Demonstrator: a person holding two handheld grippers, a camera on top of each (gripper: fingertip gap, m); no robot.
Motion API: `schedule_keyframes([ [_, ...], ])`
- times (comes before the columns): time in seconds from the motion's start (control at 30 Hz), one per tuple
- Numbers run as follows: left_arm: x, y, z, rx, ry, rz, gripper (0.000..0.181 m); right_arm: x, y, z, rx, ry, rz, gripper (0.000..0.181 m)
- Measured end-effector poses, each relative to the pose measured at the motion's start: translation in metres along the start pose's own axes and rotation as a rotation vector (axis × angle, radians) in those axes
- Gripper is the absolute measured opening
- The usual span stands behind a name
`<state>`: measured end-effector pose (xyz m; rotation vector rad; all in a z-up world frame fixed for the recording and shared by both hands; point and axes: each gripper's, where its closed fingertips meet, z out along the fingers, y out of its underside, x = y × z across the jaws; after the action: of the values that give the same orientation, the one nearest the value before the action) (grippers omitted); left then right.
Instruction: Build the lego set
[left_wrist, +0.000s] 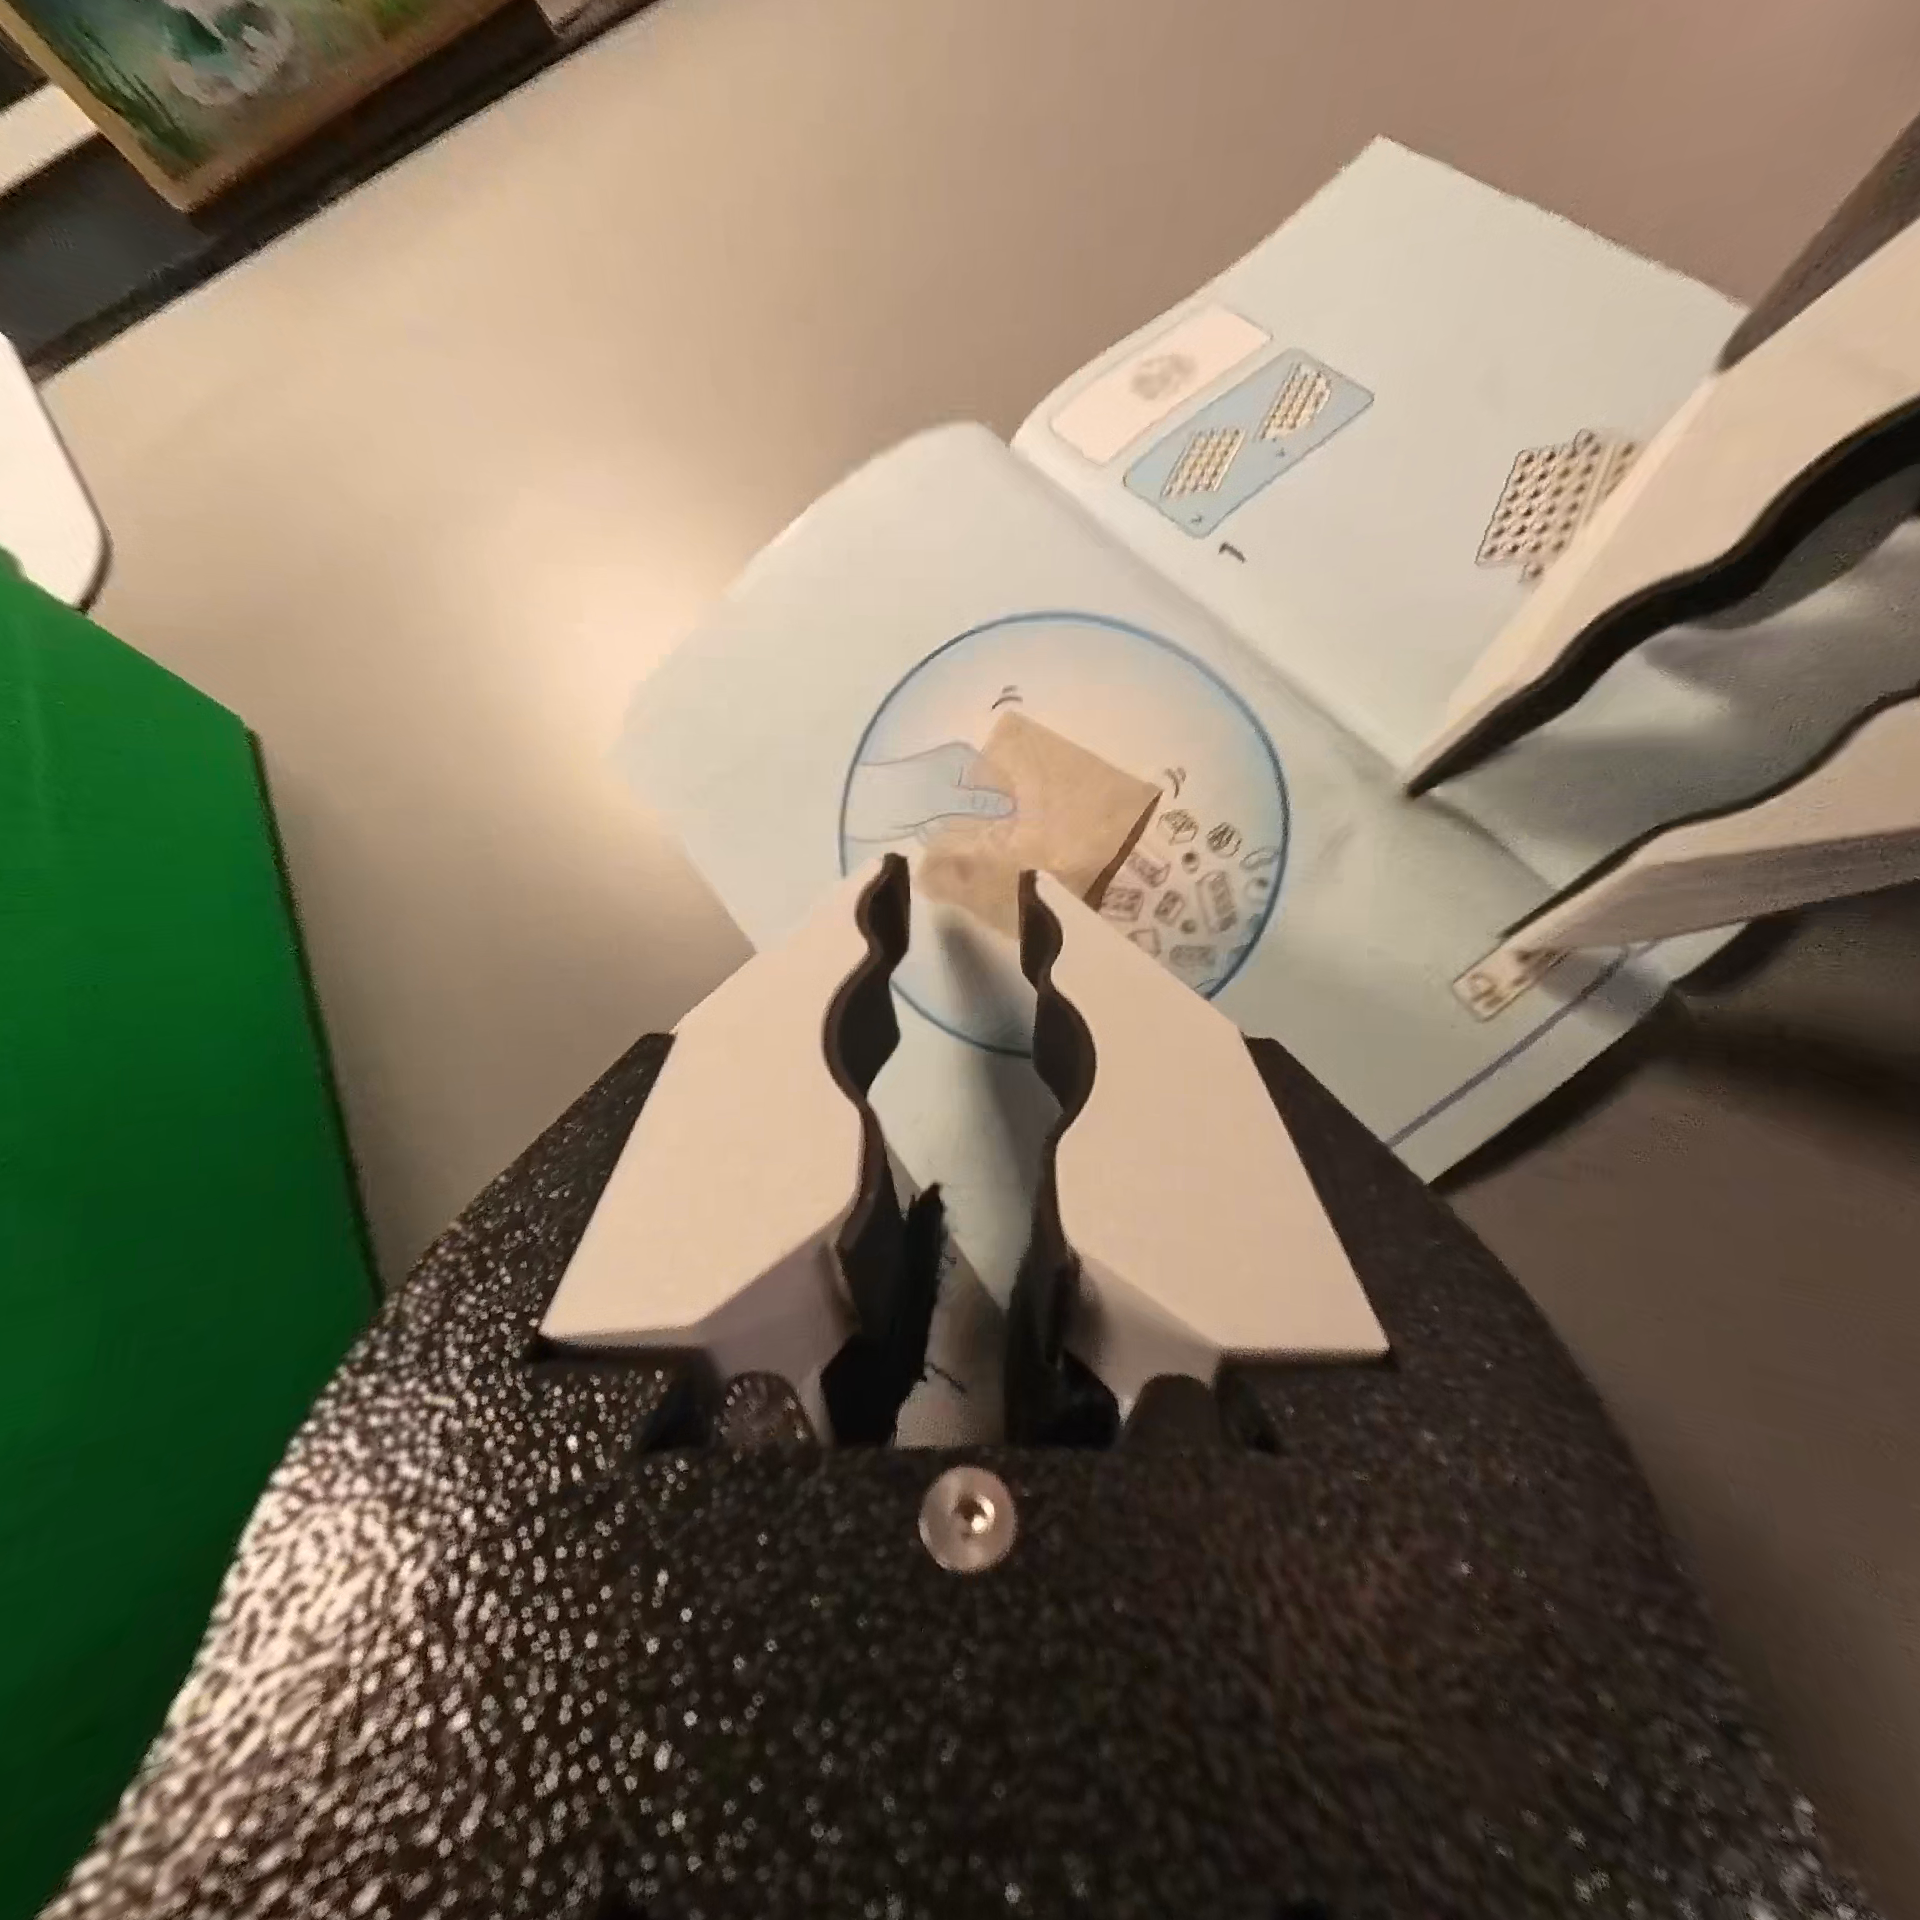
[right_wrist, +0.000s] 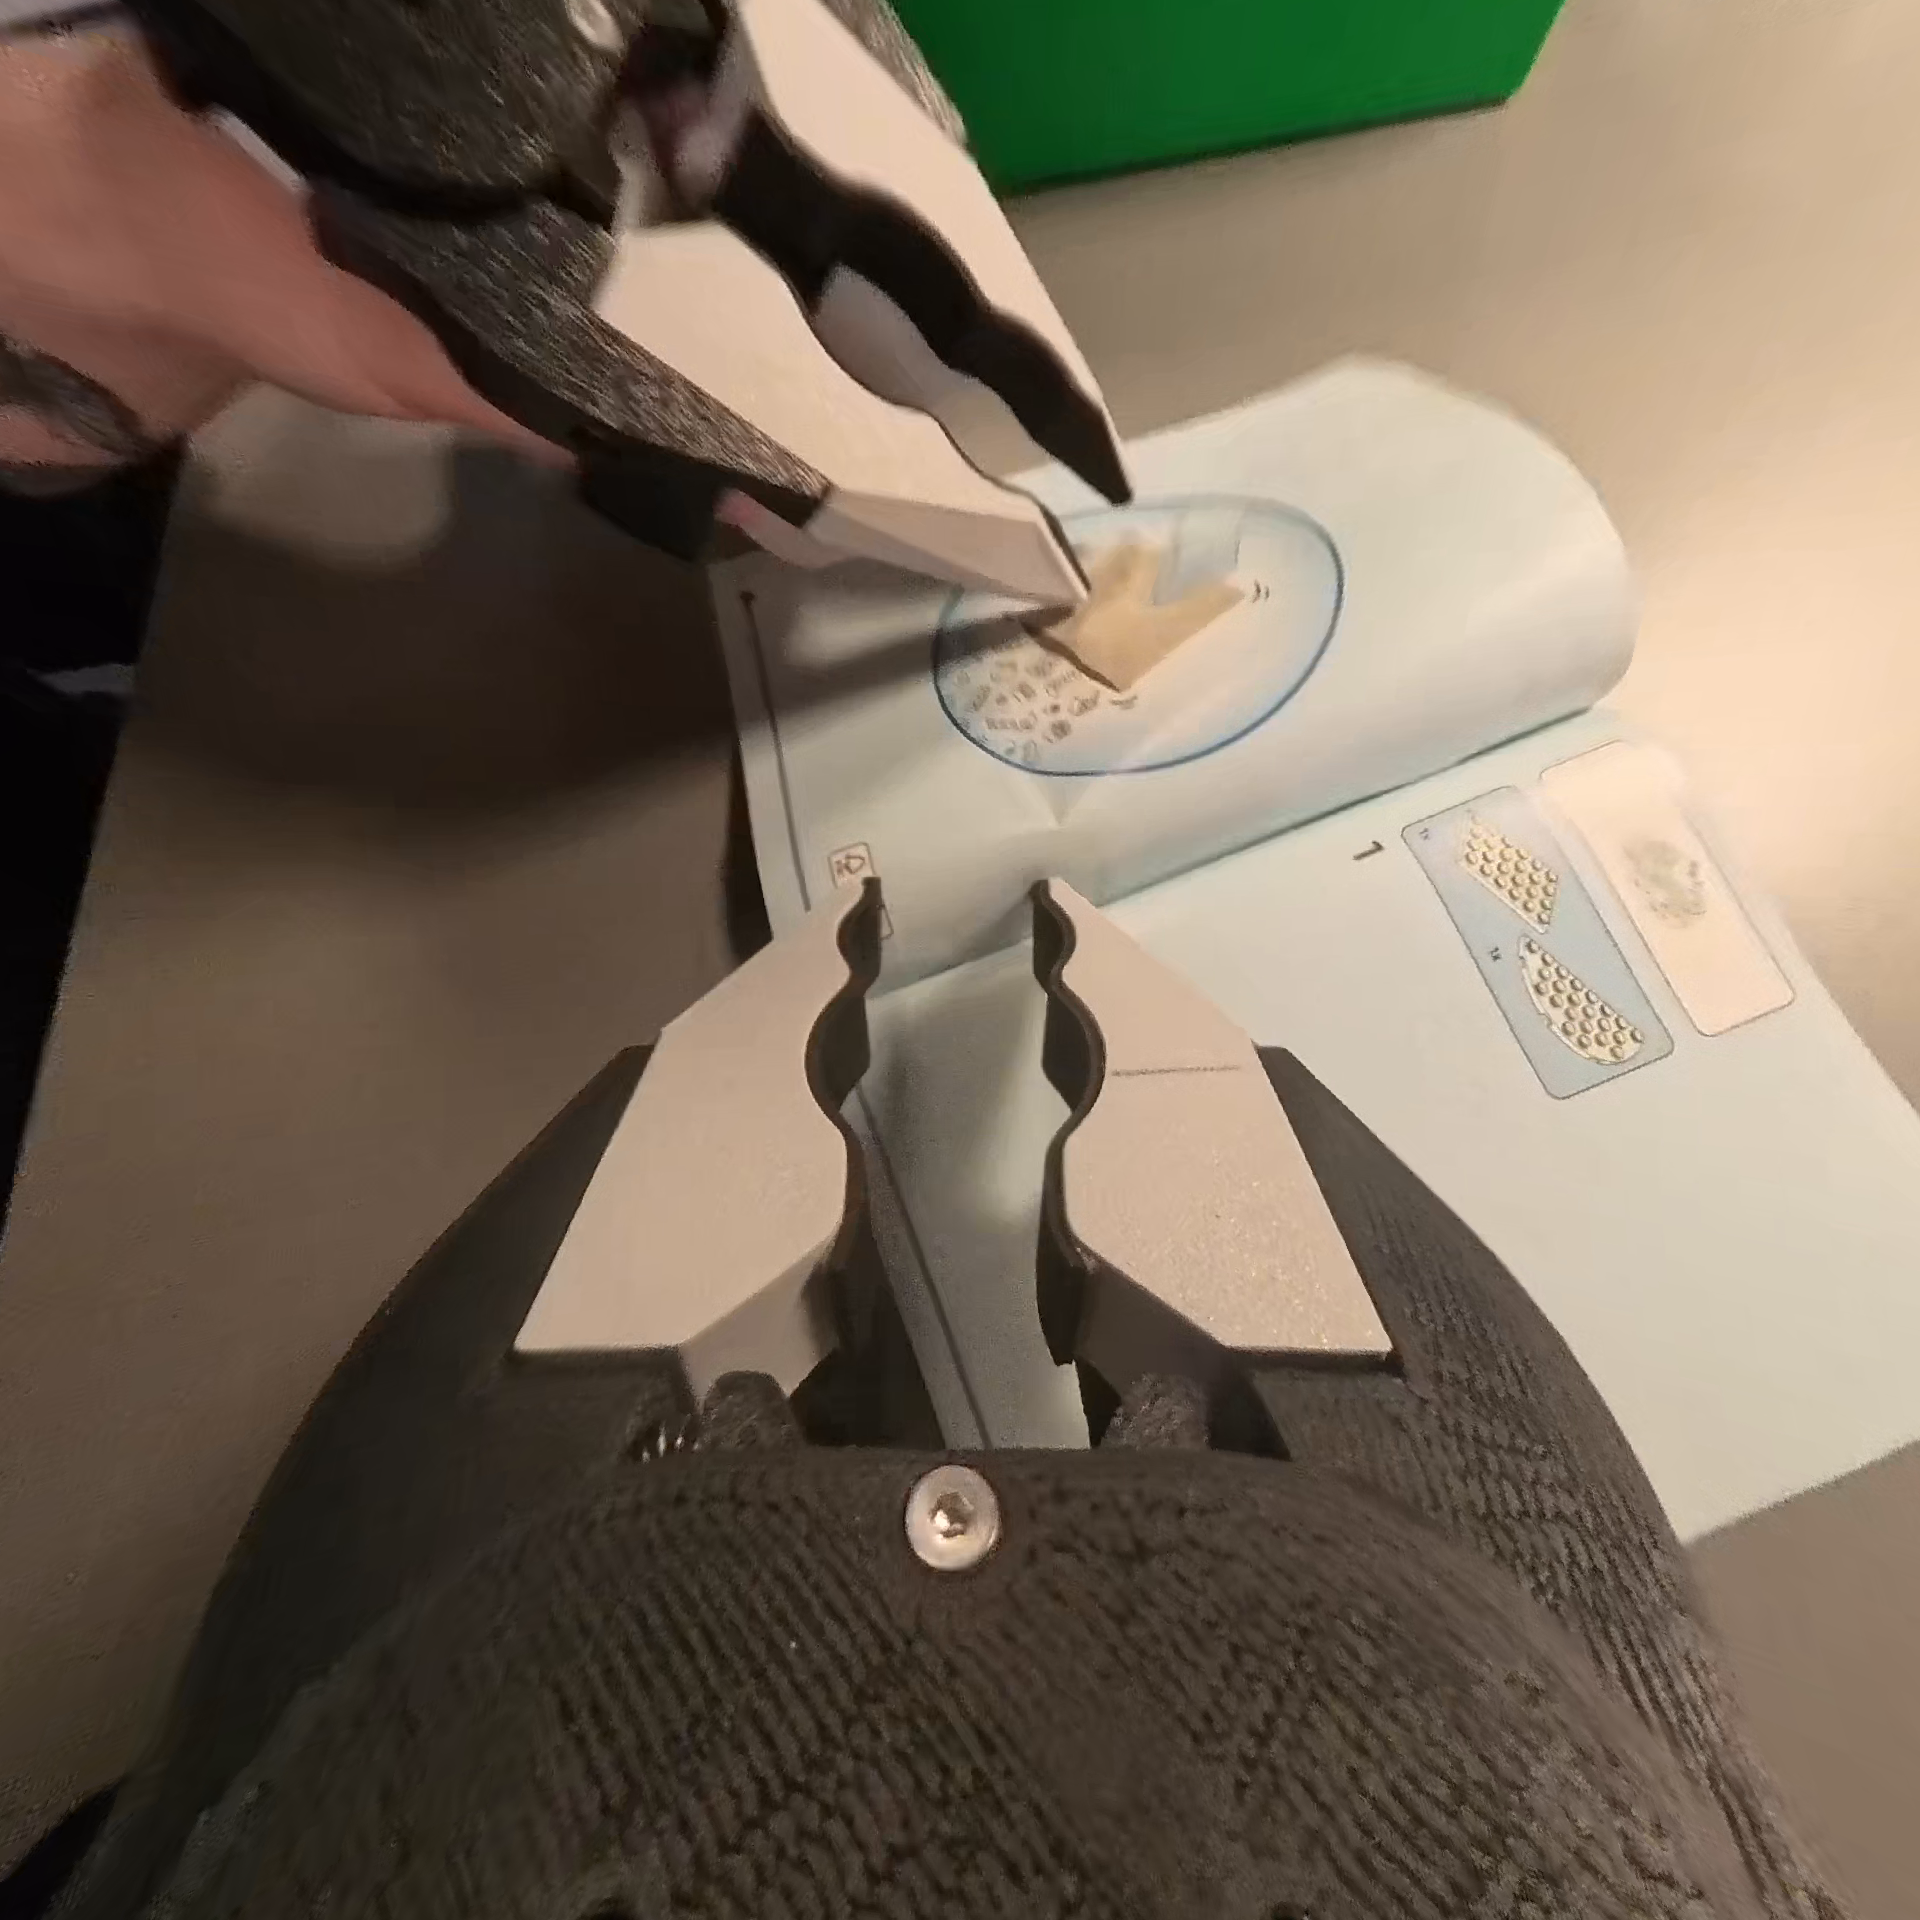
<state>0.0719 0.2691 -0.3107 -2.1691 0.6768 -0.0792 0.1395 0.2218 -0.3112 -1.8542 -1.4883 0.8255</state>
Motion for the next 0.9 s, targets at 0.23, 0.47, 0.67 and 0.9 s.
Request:
schedule_keyframes([
  [0.23, -0.012, -0.021, -0.024, 0.113, -0.027, -0.018, 0.021, 0.016, -0.002, 0.015, -0.082, 0.109, -0.055, 0.025],
  [0.47, -0.021, -0.035, -0.015, 0.125, -0.012, -0.030, 0.024, 0.064, -0.019, 0.029, -0.064, 0.135, -0.016, 0.029],
  [0.67, -0.013, -0.051, -0.012, 0.162, 0.056, -0.027, 0.025, 0.088, -0.041, 0.007, 0.046, 0.275, 0.149, 0.036],
  [0.9, 0.053, -0.085, -0.019, 0.256, 0.436, -0.018, 0.018, 0.081, 0.008, -0.022, -0.062, 0.516, 0.330, 0.024],
])
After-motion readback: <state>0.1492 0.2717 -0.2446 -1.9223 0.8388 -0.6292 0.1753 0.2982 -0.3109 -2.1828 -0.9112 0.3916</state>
